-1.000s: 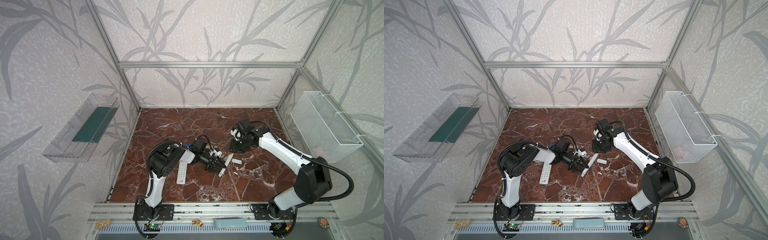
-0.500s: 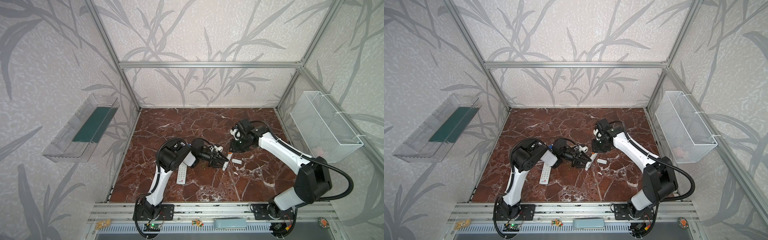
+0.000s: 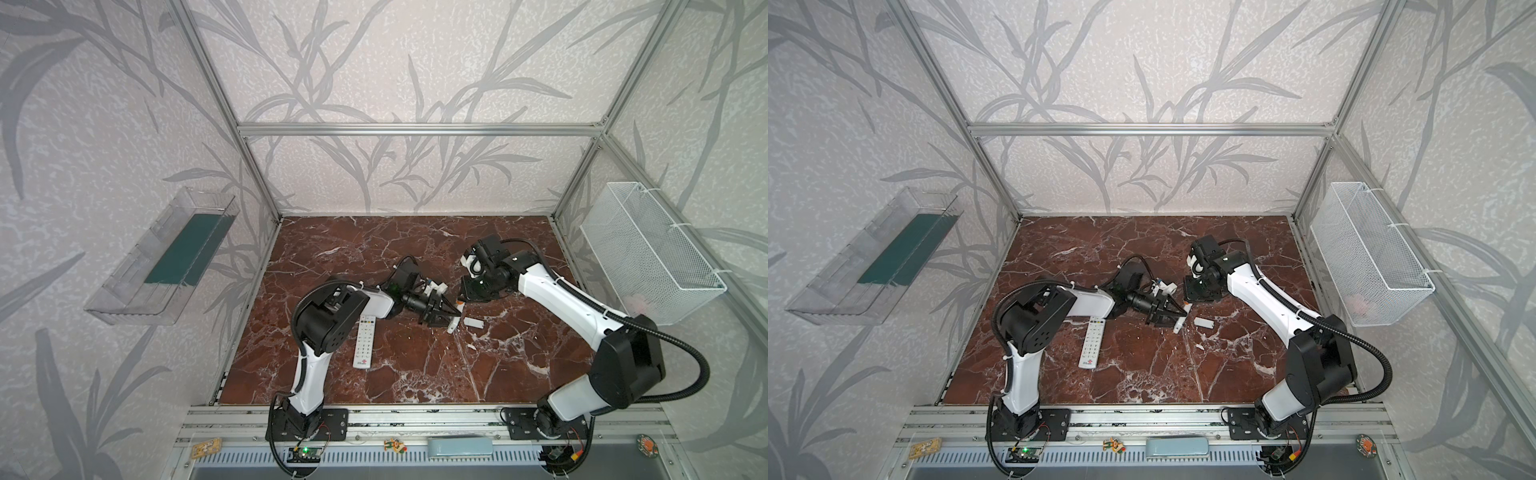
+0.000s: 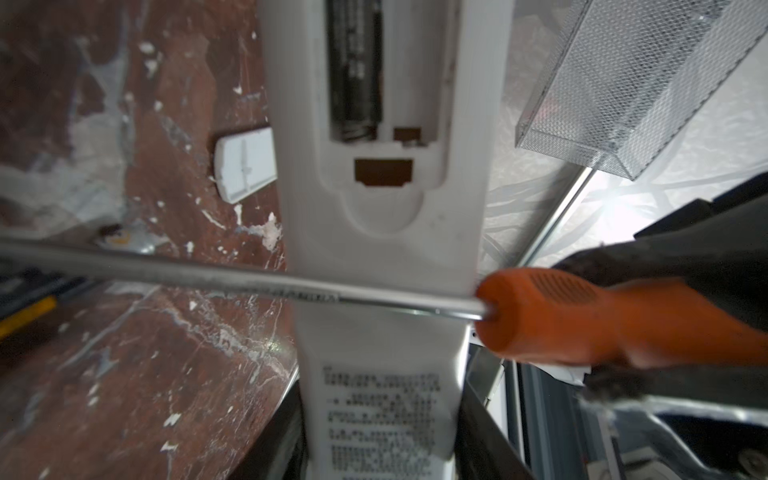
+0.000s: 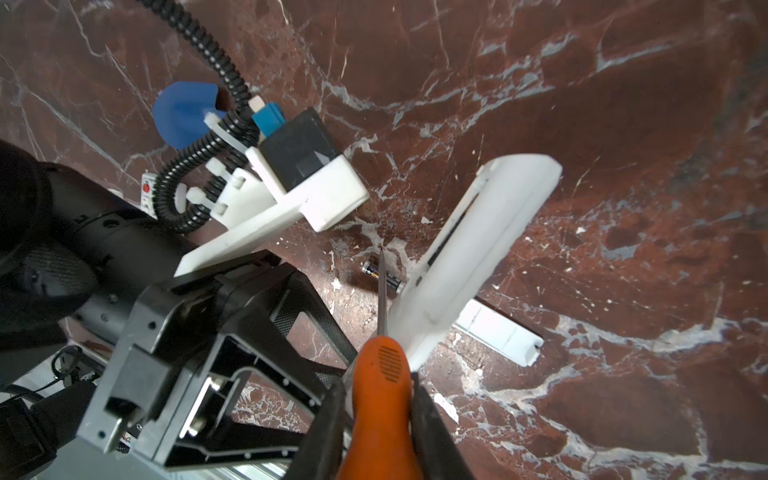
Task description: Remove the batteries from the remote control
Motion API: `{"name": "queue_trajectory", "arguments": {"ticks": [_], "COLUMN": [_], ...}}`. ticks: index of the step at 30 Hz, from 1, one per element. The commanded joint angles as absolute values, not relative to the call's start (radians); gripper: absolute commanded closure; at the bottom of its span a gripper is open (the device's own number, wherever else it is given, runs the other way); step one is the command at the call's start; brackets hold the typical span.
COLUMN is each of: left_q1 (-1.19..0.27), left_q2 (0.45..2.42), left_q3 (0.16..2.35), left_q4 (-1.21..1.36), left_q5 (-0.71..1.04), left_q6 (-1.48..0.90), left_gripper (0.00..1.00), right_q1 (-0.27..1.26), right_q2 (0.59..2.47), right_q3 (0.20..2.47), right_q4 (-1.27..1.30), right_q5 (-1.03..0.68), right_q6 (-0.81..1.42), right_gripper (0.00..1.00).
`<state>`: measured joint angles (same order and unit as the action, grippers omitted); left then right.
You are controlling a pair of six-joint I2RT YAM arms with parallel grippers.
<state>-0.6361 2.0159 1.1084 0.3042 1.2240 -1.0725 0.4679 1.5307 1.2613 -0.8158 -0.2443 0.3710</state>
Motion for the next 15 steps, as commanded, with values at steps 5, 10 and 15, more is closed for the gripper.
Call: {"name": "queue_trajectory", "arguments": {"ticks": [5, 10, 15], "left_q1": [-0.639, -0.672, -0.742], "left_q2": [1.9, 1.821, 1.715], "left_q3": [1.369, 1.382, 1.287], "left_q4": [-0.71, -0.904, -0.947], "left_q5": [0.967, 0.703, 0.477], "left_q6": [-0.247, 0.006, 0.271], "left_gripper": [0.95, 0.95, 0.95], "right_q1": [0.468, 0.448, 0.403], "right_q2": [1.466, 1.39, 1.292], "right_q3": [1.301, 1.296, 1.245], "right_q4": [-0.856, -0.833, -0.787], "right_q5": [-0.219, -0.215, -0.24], "right_q6": [0.366, 0.368, 0.389], "right_gripper": [1.0, 1.0, 1.0]}}
